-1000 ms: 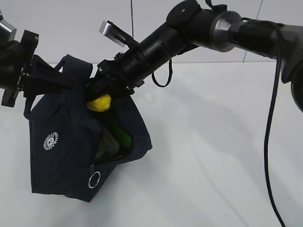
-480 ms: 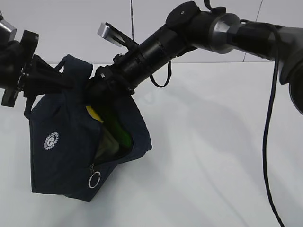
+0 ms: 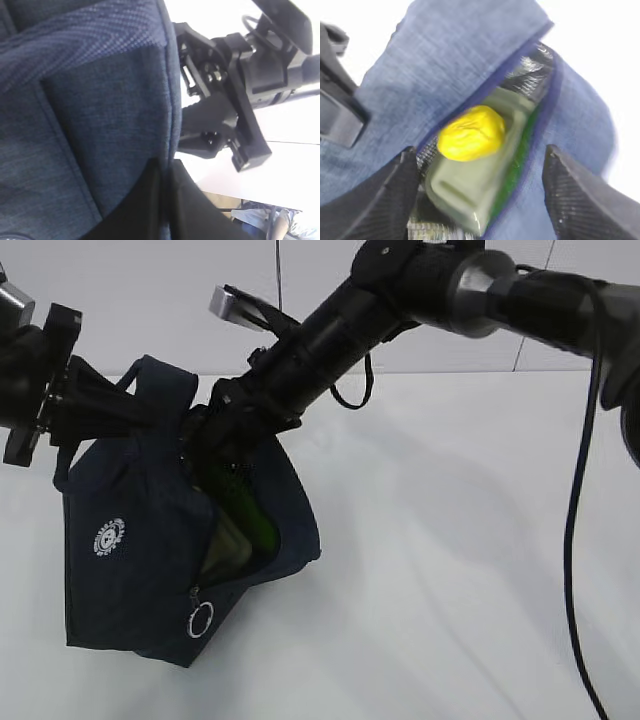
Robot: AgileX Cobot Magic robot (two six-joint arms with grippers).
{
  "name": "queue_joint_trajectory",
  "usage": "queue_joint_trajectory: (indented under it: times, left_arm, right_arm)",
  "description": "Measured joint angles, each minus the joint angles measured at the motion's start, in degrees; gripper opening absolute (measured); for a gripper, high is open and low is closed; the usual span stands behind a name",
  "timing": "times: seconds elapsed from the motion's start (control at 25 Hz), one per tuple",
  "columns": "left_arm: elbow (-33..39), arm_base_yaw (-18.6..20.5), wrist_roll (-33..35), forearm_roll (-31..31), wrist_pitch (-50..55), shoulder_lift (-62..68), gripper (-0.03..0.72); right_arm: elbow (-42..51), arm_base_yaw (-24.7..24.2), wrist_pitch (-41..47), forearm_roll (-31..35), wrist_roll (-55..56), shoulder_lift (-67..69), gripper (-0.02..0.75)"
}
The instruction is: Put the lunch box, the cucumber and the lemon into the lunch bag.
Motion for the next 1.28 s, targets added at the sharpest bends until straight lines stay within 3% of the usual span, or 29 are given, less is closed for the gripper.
queue_joint_trajectory:
  times: [0.44,0.68,1.04,1.28]
  left_arm:
    - [0.0,0.0,0.0,0.0,0.0,0.0,-0.006]
    - [0.0,0.0,0.0,0.0,0.0,0.0,-0.006]
    - [0.0,0.0,0.4,0.0,0.0,0.0,-0.006]
    - [0.0,0.0,0.4,-0.1,0.0,0.0,-0.006]
  right_arm:
    - [-0.4,0.0,0.0,-9.3,9.1,-6.8,0.582]
    - [5.7,-1.5,0.1,-8.9,10.2,-8.5,0.582]
    - [17.5,-10.0,-0.2,2.2,3.2,-11.6,0.582]
    - [24.3,-10.8,-0.5,9.1,-3.9,-11.6,0.566]
